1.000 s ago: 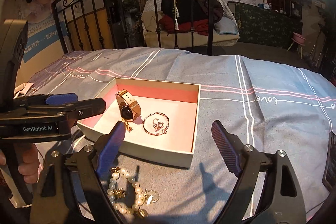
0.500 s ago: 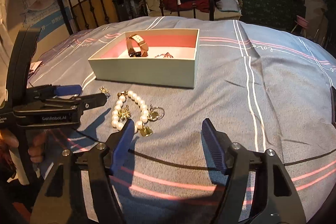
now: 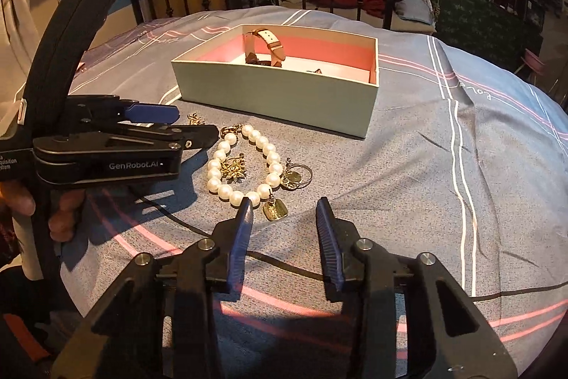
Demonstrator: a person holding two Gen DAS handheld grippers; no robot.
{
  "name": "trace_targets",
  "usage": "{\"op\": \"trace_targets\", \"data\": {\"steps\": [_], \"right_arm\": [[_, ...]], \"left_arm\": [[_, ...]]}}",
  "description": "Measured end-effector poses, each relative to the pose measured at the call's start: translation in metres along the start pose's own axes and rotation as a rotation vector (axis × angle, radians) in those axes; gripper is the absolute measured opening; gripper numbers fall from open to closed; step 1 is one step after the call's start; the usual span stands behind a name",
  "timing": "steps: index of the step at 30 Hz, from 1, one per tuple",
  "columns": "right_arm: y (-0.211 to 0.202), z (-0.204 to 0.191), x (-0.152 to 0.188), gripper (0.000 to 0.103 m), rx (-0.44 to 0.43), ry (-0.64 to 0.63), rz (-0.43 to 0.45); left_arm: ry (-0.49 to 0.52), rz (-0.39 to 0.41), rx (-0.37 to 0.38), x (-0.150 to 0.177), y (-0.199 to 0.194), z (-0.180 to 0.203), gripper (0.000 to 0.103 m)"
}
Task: Organize jewelry
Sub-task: 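Grasp the gold brooch with the left tool while the right tool grasps a gold pendant, then lower the brooch and pendant into the box and open both tools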
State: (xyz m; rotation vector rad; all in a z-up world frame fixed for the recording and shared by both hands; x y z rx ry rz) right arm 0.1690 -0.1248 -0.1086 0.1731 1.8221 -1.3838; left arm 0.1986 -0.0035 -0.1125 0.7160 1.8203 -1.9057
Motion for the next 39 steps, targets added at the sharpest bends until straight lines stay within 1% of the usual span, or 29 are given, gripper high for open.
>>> {"op": "trace_targets", "data": {"steps": [1, 2, 4, 5, 6, 8, 13, 15, 19, 22, 25, 27, 30, 32, 34, 36, 39], "right_arm": [[0.001, -0.001, 0.001, 0.031, 0.000, -0.008, -0.003], [0.002, 0.000, 0.002, 0.029, -0.001, -0.014, -0.004], [0.003, -0.002, 0.002, 0.024, -0.009, -0.026, -0.001], [0.003, -0.003, 0.003, 0.017, -0.020, -0.028, -0.002], [0.003, -0.004, 0.004, 0.016, -0.017, -0.032, 0.000], [0.002, -0.005, 0.005, 0.016, -0.009, -0.046, 0.006], [-0.006, 0.000, 0.005, 0.015, -0.031, -0.003, 0.021], [-0.016, 0.000, 0.002, 0.015, -0.037, 0.003, 0.040], [-0.035, 0.000, -0.018, 0.015, -0.038, 0.004, 0.089], [-0.051, 0.002, -0.043, 0.015, -0.035, -0.001, 0.144], [-0.065, 0.005, -0.077, 0.015, -0.033, -0.017, 0.197], [-0.070, 0.008, -0.100, 0.015, -0.021, -0.032, 0.220], [-0.071, 0.020, -0.140, 0.015, -0.017, -0.014, 0.250], [-0.067, 0.029, -0.161, 0.015, -0.015, 0.009, 0.257], [-0.058, 0.035, -0.172, 0.015, -0.006, 0.025, 0.248], [-0.045, 0.038, -0.173, 0.015, -0.007, 0.049, 0.229], [-0.021, 0.038, -0.166, 0.015, -0.007, 0.055, 0.188]], "left_arm": [[0.004, 0.002, 0.005, -0.001, 0.001, 0.001, 0.050], [0.008, 0.004, 0.008, -0.002, 0.001, 0.002, 0.046], [0.019, 0.009, 0.017, -0.003, 0.002, 0.003, 0.032], [0.025, 0.007, 0.030, -0.003, 0.002, 0.005, 0.019], [0.032, 0.008, 0.031, -0.003, 0.001, 0.006, 0.014], [0.048, 0.013, 0.027, -0.002, -0.001, 0.009, 0.014], [0.036, 0.021, 0.057, -0.004, -0.013, 0.012, 0.014], [0.034, 0.036, 0.070, -0.008, -0.026, 0.016, 0.014], [0.069, 0.104, 0.087, -0.029, -0.067, 0.026, 0.014], [0.130, 0.168, 0.086, -0.056, -0.101, 0.034, 0.014], [0.193, 0.252, 0.074, -0.095, -0.137, 0.039, 0.014], [0.202, 0.296, 0.092, -0.122, -0.158, 0.040, 0.014], [0.203, 0.337, 0.098, -0.161, -0.174, 0.044, 0.014], [0.194, 0.338, 0.117, -0.180, -0.174, 0.046, 0.014], [0.163, 0.320, 0.143, -0.189, -0.163, 0.045, 0.014], [0.134, 0.289, 0.153, -0.187, -0.142, 0.043, 0.014], [0.105, 0.219, 0.169, -0.174, -0.106, 0.039, 0.014]]}}
Point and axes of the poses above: each gripper's, at about its wrist camera, not at the fingertips, and y roughly the way its jaws point, z to its right, x to its underside, the point moved 7 cm from there along y, roughly the way its jaws point, and after that the axes turned 1 degree about y, right-handed, at the moved point
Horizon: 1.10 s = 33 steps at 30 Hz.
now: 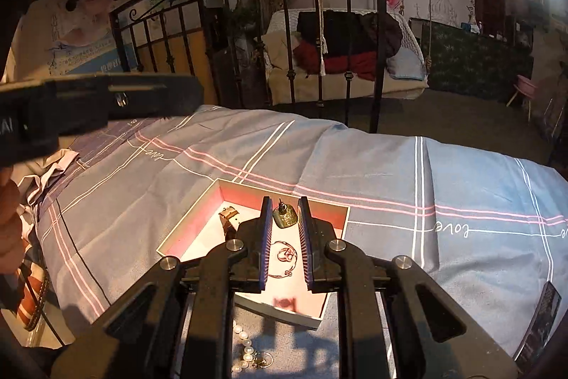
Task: Organize jewelry
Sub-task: 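Lower the brooch and pendant into the box and open both tools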
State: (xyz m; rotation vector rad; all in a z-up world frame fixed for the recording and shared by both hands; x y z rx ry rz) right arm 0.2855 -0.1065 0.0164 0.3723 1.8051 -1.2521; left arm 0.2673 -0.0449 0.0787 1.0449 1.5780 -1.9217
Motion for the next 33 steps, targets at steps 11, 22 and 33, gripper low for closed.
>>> {"op": "trace_targets", "data": {"steps": [11, 22, 33], "right_arm": [[0.051, 0.000, 0.037, 0.015, -0.031, -0.004, -0.100], [0.076, 0.001, 0.044, 0.015, -0.035, -0.004, -0.157], [0.089, 0.007, 0.057, 0.015, -0.023, -0.007, -0.199]], "left_arm": [[-0.137, -0.158, 0.008, 0.061, 0.070, -0.032, 0.014], [-0.158, -0.213, -0.040, 0.076, 0.090, -0.050, 0.014], [-0.157, -0.263, -0.065, 0.084, 0.115, -0.054, 0.014]]}}
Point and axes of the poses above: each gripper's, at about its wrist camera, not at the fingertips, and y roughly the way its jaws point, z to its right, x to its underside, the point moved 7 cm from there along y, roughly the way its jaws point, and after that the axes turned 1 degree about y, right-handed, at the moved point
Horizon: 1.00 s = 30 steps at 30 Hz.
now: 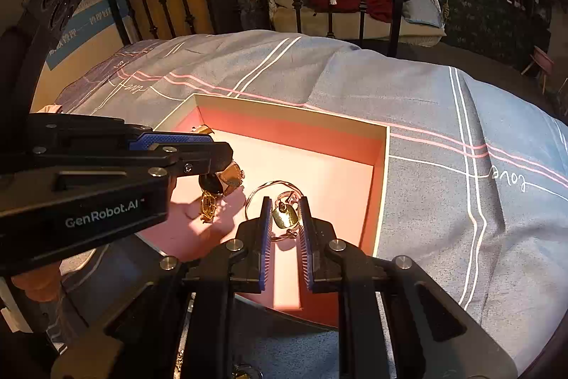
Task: Organize jewelry
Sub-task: 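Lower the brooch and pendant into the box and open both tools, then close the left tool on the pearl bracelet while the right tool grasps its charm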
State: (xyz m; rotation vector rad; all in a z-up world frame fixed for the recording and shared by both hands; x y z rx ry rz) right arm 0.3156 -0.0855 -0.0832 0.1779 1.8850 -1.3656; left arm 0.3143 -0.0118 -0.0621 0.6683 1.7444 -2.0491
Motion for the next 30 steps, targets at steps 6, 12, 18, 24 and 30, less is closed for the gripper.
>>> {"op": "trace_targets", "data": {"steps": [6, 12, 18, 24, 30], "right_arm": [[0.003, -0.004, 0.003, 0.016, 0.002, -0.019, -0.011], [-0.011, -0.013, 0.002, 0.057, 0.026, -0.067, 0.031], [-0.048, -0.017, 0.007, 0.059, 0.028, -0.062, 0.096], [-0.084, -0.010, 0.052, 0.073, 0.069, -0.026, 0.115], [-0.084, -0.003, 0.107, 0.065, 0.084, 0.005, 0.028]], "left_arm": [[0.002, -0.002, -0.014, -0.001, 0.004, 0.000, 0.015], [-0.004, 0.050, -0.033, -0.003, -0.011, -0.002, 0.061], [0.000, 0.118, 0.005, 0.003, -0.047, 0.004, 0.069], [-0.033, 0.150, 0.054, 0.042, -0.082, 0.011, 0.084], [-0.017, 0.070, 0.070, 0.093, -0.067, 0.026, 0.083]]}}
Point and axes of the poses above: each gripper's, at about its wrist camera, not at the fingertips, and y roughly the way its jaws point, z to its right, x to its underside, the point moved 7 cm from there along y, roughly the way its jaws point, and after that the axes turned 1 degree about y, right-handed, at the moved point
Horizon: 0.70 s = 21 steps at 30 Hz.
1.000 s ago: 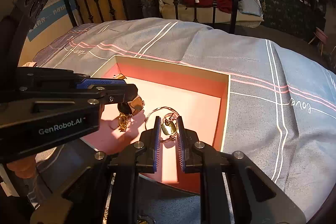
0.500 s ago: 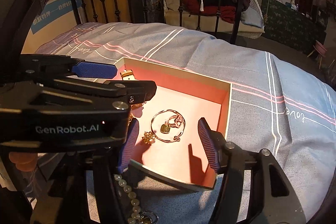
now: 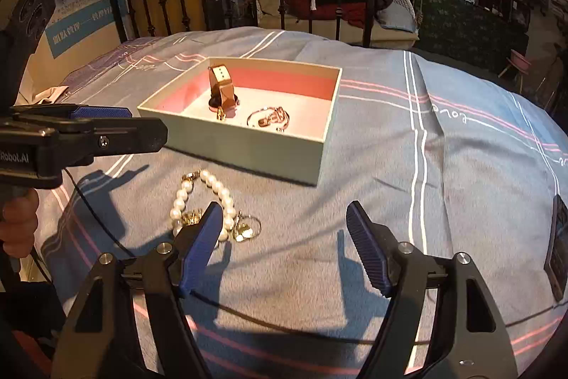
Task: Organize jewelry
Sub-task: 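Close the left tool on the pearl bracelet while the right tool grasps its charm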
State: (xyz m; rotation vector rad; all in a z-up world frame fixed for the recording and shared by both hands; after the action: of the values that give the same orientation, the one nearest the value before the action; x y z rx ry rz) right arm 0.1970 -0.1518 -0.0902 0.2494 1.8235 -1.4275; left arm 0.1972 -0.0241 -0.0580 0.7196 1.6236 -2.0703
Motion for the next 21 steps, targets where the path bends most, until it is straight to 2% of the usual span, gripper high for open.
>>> {"op": "trace_targets", "data": {"steps": [2, 4, 9, 18, 20, 21], "right_arm": [[0.005, 0.001, 0.010, 0.061, 0.010, -0.010, -0.031], [0.007, 0.000, 0.015, 0.058, 0.002, -0.012, -0.042], [0.011, -0.001, 0.016, 0.057, -0.009, -0.002, -0.040], [0.016, -0.005, 0.017, 0.057, -0.007, -0.016, -0.044], [0.018, -0.007, 0.015, 0.057, -0.005, -0.024, -0.044], [0.019, -0.008, 0.014, 0.057, -0.006, -0.029, -0.045]], "left_arm": [[0.012, -0.038, -0.024, 0.011, 0.012, -0.001, 0.081], [0.007, -0.075, -0.031, 0.018, 0.022, -0.004, 0.075], [0.018, -0.121, -0.058, 0.022, 0.044, -0.012, 0.062], [0.084, -0.129, -0.115, 0.016, 0.064, -0.008, 0.058], [0.092, -0.117, -0.127, 0.016, 0.064, -0.006, 0.052], [0.088, -0.112, -0.122, 0.015, 0.063, -0.004, 0.045]]}}
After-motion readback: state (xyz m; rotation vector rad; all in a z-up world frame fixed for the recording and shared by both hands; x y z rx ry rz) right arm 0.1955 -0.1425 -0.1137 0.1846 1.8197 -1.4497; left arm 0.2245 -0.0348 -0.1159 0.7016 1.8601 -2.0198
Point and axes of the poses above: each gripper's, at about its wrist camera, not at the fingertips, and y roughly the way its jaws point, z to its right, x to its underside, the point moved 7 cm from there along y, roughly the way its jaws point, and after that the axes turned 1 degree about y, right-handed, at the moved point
